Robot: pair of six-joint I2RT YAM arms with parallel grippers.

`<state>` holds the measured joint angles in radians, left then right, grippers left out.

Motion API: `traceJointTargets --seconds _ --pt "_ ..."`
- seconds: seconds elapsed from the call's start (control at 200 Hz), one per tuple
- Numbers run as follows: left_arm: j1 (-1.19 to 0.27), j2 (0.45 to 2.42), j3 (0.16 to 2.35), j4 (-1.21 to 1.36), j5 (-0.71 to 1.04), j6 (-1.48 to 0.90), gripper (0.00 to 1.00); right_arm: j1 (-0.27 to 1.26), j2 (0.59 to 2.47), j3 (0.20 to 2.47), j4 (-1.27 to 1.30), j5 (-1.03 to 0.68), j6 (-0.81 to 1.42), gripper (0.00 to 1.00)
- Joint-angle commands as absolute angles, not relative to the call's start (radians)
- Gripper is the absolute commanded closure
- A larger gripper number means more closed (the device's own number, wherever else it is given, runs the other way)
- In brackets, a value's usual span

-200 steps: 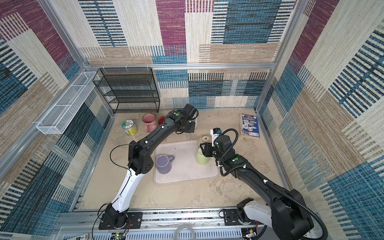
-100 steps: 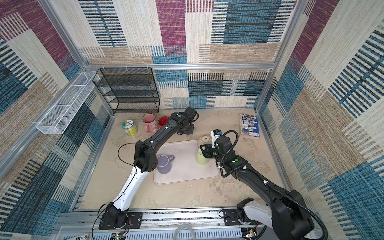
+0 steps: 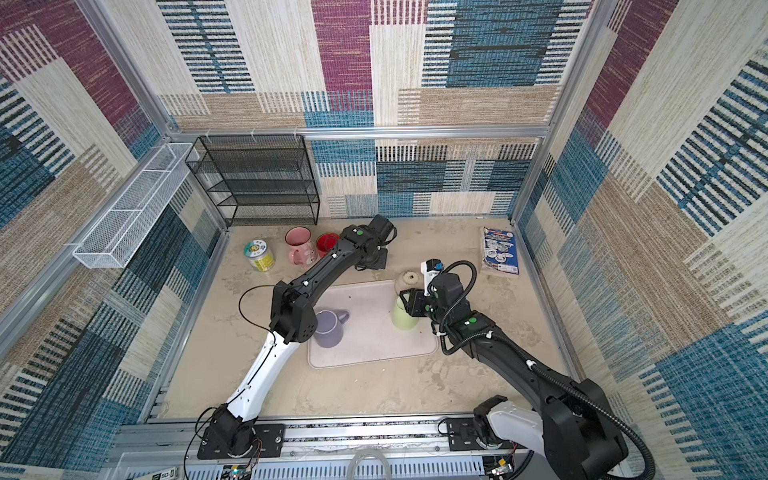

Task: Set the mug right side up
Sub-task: 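Lower the white mug upright beside the blue mug with the left gripper, then open the left gripper and withdraw while the right gripper hovers over the green mug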

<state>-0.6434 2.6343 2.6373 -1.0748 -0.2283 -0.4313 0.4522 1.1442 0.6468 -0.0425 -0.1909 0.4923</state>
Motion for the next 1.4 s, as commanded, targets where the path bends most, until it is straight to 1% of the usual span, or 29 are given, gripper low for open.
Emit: traceJointTargets --seconds 0.0,0.316,0.346,0.386,0.661,0.801,0.861,0.942,1.042,1.097,1.147,1.182,1.197,1.207,1.392 --pt "-0.642 2.643 2.644 -1.061 -0.229 -0.444 0.88 0.454 1.139 0.645 -0.026 -0.196 0.492 0.55" --pt "-0.643 2.642 2.655 -1.061 -0.232 -0.448 0.80 0.454 1.113 0.640 -0.047 -0.193 0.472 0.53" --pt "-0.643 2.641 2.657 -1.061 -0.230 -0.448 0.72 0.454 1.109 0.639 -0.048 -0.194 0.470 0.52" --pt "-0.643 2.643 2.660 -1.060 -0.227 -0.448 0.69 0.454 1.105 0.637 -0.049 -0.197 0.466 0.51" --pt "-0.642 2.637 2.676 -1.060 -0.220 -0.448 0.67 0.454 1.075 0.630 -0.056 -0.211 0.457 0.47" --pt "-0.642 2.617 2.678 -1.061 -0.209 -0.448 0.67 0.454 1.051 0.634 -0.065 -0.226 0.429 0.43" --pt "-0.643 2.596 2.674 -1.060 -0.194 -0.446 0.64 0.454 1.037 0.638 -0.070 -0.239 0.413 0.41" --pt "-0.643 2.554 2.665 -1.060 -0.180 -0.444 0.55 0.454 1.023 0.652 -0.083 -0.255 0.390 0.38" --pt "-0.644 2.478 2.631 -1.061 -0.172 -0.438 0.41 0.454 1.009 0.677 -0.105 -0.270 0.357 0.35" --pt "-0.644 2.431 2.606 -1.060 -0.166 -0.432 0.30 0.454 1.004 0.691 -0.117 -0.279 0.333 0.34" --pt "-0.644 2.385 2.577 -1.061 -0.165 -0.425 0.25 0.454 1.006 0.707 -0.131 -0.294 0.312 0.33" --pt "-0.644 2.352 2.554 -1.061 -0.162 -0.421 0.14 0.454 1.012 0.721 -0.142 -0.305 0.293 0.33" --pt "-0.644 2.337 2.543 -1.060 -0.161 -0.419 0.05 0.454 1.016 0.727 -0.148 -0.312 0.287 0.33" --pt "-0.643 2.326 2.536 -1.061 -0.162 -0.418 0.02 0.454 1.018 0.731 -0.150 -0.315 0.282 0.33" --pt "-0.644 2.136 2.370 -1.060 -0.163 -0.408 0.01 0.466 1.111 0.778 -0.175 -0.377 0.211 0.33"
